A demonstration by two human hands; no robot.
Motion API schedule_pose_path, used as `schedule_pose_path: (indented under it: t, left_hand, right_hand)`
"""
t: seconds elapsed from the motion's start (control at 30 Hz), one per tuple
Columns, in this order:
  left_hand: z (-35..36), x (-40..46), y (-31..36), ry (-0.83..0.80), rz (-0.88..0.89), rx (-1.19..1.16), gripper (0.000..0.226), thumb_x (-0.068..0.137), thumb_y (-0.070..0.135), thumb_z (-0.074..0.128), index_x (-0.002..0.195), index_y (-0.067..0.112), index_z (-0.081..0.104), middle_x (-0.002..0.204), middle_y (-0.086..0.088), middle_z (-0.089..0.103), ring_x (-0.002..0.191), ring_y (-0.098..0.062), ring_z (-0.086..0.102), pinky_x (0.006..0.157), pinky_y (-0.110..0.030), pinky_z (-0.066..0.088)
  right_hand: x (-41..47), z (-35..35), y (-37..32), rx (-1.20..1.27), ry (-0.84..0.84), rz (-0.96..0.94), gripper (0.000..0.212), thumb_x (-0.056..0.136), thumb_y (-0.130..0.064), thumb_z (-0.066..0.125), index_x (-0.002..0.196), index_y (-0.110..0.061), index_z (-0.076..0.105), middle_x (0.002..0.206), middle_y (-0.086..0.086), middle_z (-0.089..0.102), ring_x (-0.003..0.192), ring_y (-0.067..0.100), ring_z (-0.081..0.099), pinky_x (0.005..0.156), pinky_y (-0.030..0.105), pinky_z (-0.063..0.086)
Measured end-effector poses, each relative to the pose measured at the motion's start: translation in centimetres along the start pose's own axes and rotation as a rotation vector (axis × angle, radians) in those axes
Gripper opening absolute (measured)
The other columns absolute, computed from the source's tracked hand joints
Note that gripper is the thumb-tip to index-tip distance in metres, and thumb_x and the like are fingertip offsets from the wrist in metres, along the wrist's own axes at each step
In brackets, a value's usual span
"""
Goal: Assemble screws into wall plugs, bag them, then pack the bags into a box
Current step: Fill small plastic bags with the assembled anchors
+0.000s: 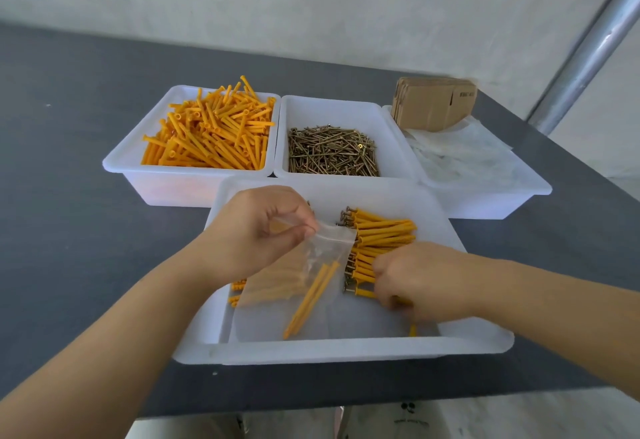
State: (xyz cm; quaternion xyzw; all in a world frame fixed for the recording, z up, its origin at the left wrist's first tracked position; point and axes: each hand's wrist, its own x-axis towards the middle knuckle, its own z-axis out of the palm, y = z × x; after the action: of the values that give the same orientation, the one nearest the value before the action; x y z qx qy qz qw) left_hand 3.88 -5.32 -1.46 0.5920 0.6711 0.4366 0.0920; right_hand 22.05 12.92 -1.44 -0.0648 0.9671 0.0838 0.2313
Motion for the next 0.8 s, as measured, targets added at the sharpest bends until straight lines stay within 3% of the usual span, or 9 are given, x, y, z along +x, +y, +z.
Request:
schedule_pose_path:
  t: [0.17, 0.3, 0.4, 0.47, 0.53, 0.7, 0.8]
  left_hand:
    - [0.0, -0.2, 0.1, 0.011, -0.004, -0.008, 0.010, 0.086, 0.001, 0.071, 0.090, 0.009, 0.075, 0.092, 0.002, 0.070, 0.088, -0.008, 0.066, 0.078, -0.013, 0.048]
    - [0.0, 0.0, 0.0, 0.007, -0.005, 0.002, 0.010, 0.086, 0.001, 0.071, 0.089, 0.010, 0.075, 0.090, 0.003, 0.070, 0.087, -0.006, 0.066, 0.075, -0.008, 0.044]
    - [0.0, 0.1, -0.1, 0.008, -0.005, 0.004, 0.010, 0.086, 0.002, 0.071, 0.089, 0.010, 0.075, 0.090, 0.003, 0.070, 0.087, -0.008, 0.066, 0.075, -0.009, 0.044]
    - [0.0, 0.1, -0.1, 0.016, -0.006, 0.009, 0.010, 0.086, 0.002, 0.072, 0.089, 0.011, 0.075, 0.090, 0.004, 0.071, 0.087, -0.007, 0.067, 0.075, -0.008, 0.043]
    - [0.0, 0.0, -0.1, 0.016, -0.016, 0.011, 0.010, 0.086, 0.003, 0.072, 0.089, 0.012, 0.076, 0.089, 0.006, 0.071, 0.087, -0.006, 0.067, 0.073, -0.007, 0.043]
    - [0.0, -0.1, -0.1, 0.018, -0.033, 0.011, 0.011, 0.087, 0.004, 0.072, 0.088, 0.015, 0.075, 0.088, 0.007, 0.073, 0.086, -0.003, 0.068, 0.071, -0.004, 0.042]
    - [0.0, -0.1, -0.2, 0.023, -0.038, 0.009, 0.011, 0.086, 0.003, 0.071, 0.087, 0.013, 0.075, 0.086, 0.007, 0.073, 0.087, -0.003, 0.068, 0.071, -0.003, 0.041]
  right_hand:
    - [-1.4, -1.1, 0.8, 0.084, -0.002, 0.066, 0.027, 0.081, -0.011, 0.060, 0.099, -0.029, 0.068, 0.105, -0.008, 0.052, 0.090, 0.013, 0.049, 0.071, 0.027, 0.041]
    - [-1.7, -0.2, -0.6, -0.008, -0.133, 0.028, 0.019, 0.084, -0.017, 0.061, 0.103, -0.020, 0.066, 0.103, -0.001, 0.053, 0.085, 0.018, 0.045, 0.067, 0.030, 0.037]
    - [-1.4, 0.3, -1.0, 0.022, -0.099, 0.052, 0.014, 0.086, -0.024, 0.060, 0.096, -0.017, 0.067, 0.098, 0.003, 0.062, 0.088, 0.023, 0.056, 0.075, 0.036, 0.050]
    - [-1.1, 0.2, -0.9, 0.049, -0.078, 0.082, 0.013, 0.086, -0.025, 0.061, 0.093, -0.017, 0.067, 0.095, 0.003, 0.065, 0.089, 0.024, 0.058, 0.077, 0.037, 0.052]
    - [-0.4, 0.2, -1.2, 0.043, -0.024, 0.098, 0.011, 0.088, -0.022, 0.058, 0.091, -0.014, 0.065, 0.091, 0.003, 0.064, 0.086, 0.023, 0.057, 0.072, 0.034, 0.049]
    - [1.7, 0.3, -2.0, 0.058, 0.117, 0.172, 0.004, 0.089, -0.015, 0.058, 0.085, -0.014, 0.057, 0.075, -0.001, 0.046, 0.072, 0.019, 0.044, 0.052, 0.027, 0.027]
    - [2.1, 0.2, -2.1, 0.039, 0.133, 0.255, 0.014, 0.086, -0.015, 0.061, 0.076, -0.016, 0.053, 0.066, -0.002, 0.040, 0.066, 0.019, 0.042, 0.046, 0.025, 0.025]
